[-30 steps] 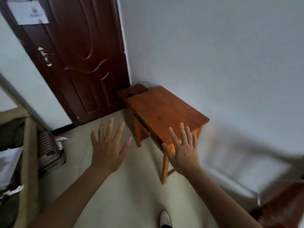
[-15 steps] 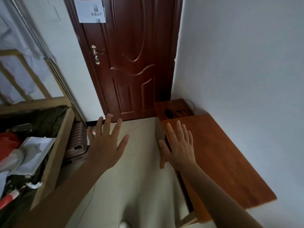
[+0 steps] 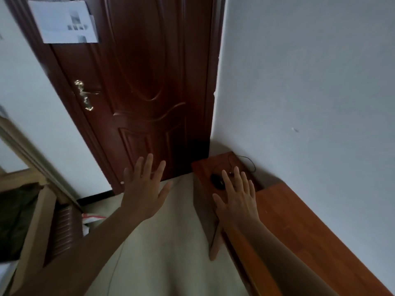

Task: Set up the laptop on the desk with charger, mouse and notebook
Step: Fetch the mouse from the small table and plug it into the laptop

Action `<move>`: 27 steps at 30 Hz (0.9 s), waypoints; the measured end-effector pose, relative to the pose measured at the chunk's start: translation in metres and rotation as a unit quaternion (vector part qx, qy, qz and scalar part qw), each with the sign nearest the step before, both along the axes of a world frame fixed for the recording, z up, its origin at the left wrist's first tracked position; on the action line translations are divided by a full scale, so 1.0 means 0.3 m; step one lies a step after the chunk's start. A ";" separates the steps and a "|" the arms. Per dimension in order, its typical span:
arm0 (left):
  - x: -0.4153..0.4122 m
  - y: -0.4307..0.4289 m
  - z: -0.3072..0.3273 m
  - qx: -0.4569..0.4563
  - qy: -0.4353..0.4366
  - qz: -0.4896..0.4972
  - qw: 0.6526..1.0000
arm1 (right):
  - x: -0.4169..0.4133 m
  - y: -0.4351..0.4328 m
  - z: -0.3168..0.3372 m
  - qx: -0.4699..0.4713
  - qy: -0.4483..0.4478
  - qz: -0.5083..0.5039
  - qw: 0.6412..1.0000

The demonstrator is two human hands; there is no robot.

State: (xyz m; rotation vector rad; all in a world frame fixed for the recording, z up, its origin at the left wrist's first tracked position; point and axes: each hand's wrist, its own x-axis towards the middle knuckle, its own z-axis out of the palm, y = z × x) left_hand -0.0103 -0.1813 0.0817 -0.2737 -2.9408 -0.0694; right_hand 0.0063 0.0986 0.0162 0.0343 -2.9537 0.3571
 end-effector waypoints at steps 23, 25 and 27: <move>-1.269 0.412 -0.306 -0.075 -0.188 -0.172 0.964 | -0.877 0.302 -0.287 -0.068 -0.180 -0.216 0.957; -1.366 0.465 -0.372 -0.091 -0.216 -0.210 0.949 | -0.899 0.316 -0.331 -0.076 -0.203 -0.251 0.943; -1.453 0.507 -0.429 -0.116 -0.234 -0.246 0.934 | -0.911 0.328 -0.367 -0.078 -0.229 -0.282 0.928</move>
